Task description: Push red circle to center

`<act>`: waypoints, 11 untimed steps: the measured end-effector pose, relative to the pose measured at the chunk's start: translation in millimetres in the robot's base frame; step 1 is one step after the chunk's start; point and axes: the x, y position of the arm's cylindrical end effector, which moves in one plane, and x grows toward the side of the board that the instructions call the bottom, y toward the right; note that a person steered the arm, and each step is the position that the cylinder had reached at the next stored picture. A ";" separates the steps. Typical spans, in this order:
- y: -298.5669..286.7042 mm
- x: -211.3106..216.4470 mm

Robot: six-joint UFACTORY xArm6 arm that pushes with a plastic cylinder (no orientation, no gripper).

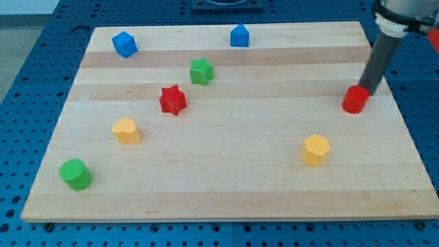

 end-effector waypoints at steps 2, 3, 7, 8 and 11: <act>17.3 21.8; -33.8 0.8; -33.1 8.5; -26.7 36.2; -158.5 34.8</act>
